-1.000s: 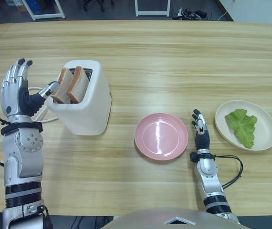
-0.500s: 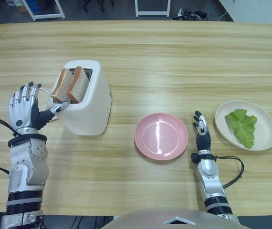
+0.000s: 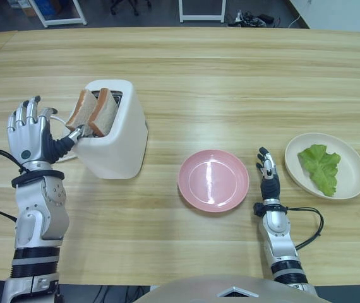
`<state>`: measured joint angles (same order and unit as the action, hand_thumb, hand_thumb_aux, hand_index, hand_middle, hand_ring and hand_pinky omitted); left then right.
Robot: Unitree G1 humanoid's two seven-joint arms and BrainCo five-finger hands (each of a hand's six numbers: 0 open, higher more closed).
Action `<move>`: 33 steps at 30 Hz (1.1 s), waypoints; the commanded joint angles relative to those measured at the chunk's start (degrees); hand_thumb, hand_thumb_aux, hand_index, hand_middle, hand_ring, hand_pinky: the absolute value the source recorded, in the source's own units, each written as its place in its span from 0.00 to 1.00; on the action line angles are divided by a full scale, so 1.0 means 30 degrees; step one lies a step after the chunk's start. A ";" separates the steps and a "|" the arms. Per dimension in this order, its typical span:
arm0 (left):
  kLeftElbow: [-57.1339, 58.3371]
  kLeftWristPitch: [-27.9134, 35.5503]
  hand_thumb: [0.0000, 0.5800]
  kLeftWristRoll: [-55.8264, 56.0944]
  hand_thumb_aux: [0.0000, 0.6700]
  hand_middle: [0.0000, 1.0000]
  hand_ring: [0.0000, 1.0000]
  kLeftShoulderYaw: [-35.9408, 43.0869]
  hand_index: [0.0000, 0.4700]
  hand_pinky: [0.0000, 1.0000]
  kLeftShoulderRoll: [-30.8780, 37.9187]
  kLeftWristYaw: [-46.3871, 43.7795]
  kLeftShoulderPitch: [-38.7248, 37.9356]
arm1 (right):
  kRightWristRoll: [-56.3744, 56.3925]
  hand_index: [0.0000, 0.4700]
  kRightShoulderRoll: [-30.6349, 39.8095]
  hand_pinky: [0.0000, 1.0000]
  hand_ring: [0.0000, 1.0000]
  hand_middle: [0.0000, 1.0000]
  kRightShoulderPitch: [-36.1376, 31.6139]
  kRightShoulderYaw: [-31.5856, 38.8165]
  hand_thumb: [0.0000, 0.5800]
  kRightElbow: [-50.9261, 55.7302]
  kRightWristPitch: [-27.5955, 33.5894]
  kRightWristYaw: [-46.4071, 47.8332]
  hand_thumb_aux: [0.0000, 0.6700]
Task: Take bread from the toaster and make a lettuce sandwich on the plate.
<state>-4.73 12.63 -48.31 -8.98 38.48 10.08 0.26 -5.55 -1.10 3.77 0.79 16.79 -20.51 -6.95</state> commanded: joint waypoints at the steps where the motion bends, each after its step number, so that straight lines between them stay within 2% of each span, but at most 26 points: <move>1: -0.0409 -0.0689 0.95 -0.0057 0.78 0.00 0.00 0.0438 0.78 0.00 -0.0073 0.0352 -0.0360 | 0.0075 0.00 -0.0021 0.00 0.00 0.00 0.0312 -0.0107 0.00 0.0164 0.0461 -0.0021 0.00; 3: -0.1198 -0.1326 0.95 0.0028 0.78 0.00 0.00 0.0424 0.78 0.00 -0.0135 0.0759 -0.0512 | 0.0073 0.00 -0.0011 0.00 0.00 0.00 0.0331 -0.0136 0.00 0.0155 0.0515 -0.0031 0.00; 8: -0.1840 -0.1983 1.00 0.0441 1.00 0.00 0.00 0.0284 1.00 0.00 -0.0286 0.1042 -0.0531 | 0.0044 0.00 -0.0050 0.00 0.00 0.00 0.0321 -0.0193 0.00 0.0232 0.0564 -0.0147 0.00; 11: -0.1971 -0.1831 1.00 0.0822 1.00 0.00 0.00 -0.0323 1.00 0.00 -0.0532 0.1399 -0.0418 | 0.0028 0.00 -0.0084 0.00 0.00 0.00 0.0272 -0.0197 0.00 0.0329 0.0586 -0.0212 0.00; 12: -0.1906 -0.1734 1.00 0.0883 1.00 0.94 0.94 -0.0641 1.00 0.94 -0.0599 0.1730 -0.0287 | 0.0030 0.00 -0.0100 0.00 0.00 0.00 0.0267 -0.0199 0.00 0.0352 0.0604 -0.0239 0.00; 13: -0.1911 -0.1601 1.00 0.0926 1.00 1.00 1.00 -0.1031 1.00 1.00 -0.0686 0.2067 -0.0138 | 0.0033 0.00 -0.0116 0.00 0.00 0.00 0.0262 -0.0194 0.00 0.0374 0.0630 -0.0258 0.00; 17: -0.2712 -0.2007 1.00 0.1091 1.00 1.00 1.00 -0.2580 1.00 1.00 -0.1135 0.4467 0.0543 | 0.0034 0.00 -0.0213 0.00 0.00 0.00 0.0236 -0.0158 0.00 0.0496 0.0702 -0.0347 0.00; 20: -0.4481 -0.3938 1.00 0.2382 1.00 1.00 1.00 -0.3733 1.00 1.00 -0.2038 0.6849 0.1219 | 0.0025 0.00 -0.0278 0.00 0.00 0.00 0.0185 -0.0123 0.00 0.0675 0.0712 -0.0407 0.00; 22: -0.6023 -0.5600 1.00 0.4504 1.00 1.00 1.00 -0.4112 1.00 1.00 -0.2997 0.7320 0.1648 | 0.0018 0.00 -0.0304 0.00 0.00 0.00 0.0161 -0.0118 0.00 0.0738 0.0716 -0.0437 0.00; 26: -0.8660 -0.7629 1.00 1.1402 1.00 1.00 1.00 -0.3290 1.00 1.00 -0.5127 0.5036 0.2052 | 0.0007 0.00 -0.0352 0.00 0.00 0.00 0.0135 -0.0134 0.00 0.0839 0.0713 -0.0518 0.00; 30: -1.0211 -0.6122 1.00 1.7387 1.00 1.00 1.00 -0.0471 1.00 1.00 -0.7425 0.1889 0.1805 | -0.0004 0.00 -0.0362 0.00 0.00 0.00 0.0012 -0.0086 0.00 0.1031 0.0721 -0.0494 0.00; 33: -1.0324 -0.4792 1.00 1.9367 1.00 1.00 1.00 0.2758 1.00 1.00 -0.9358 0.0402 0.0756 | -0.0030 0.00 -0.0312 0.00 0.00 0.00 -0.0100 -0.0024 0.00 0.1156 0.0746 -0.0406 0.00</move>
<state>-35.20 -4.56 6.42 -6.05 13.46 13.65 4.73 -5.59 -2.00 2.85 0.63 18.23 -20.53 -8.50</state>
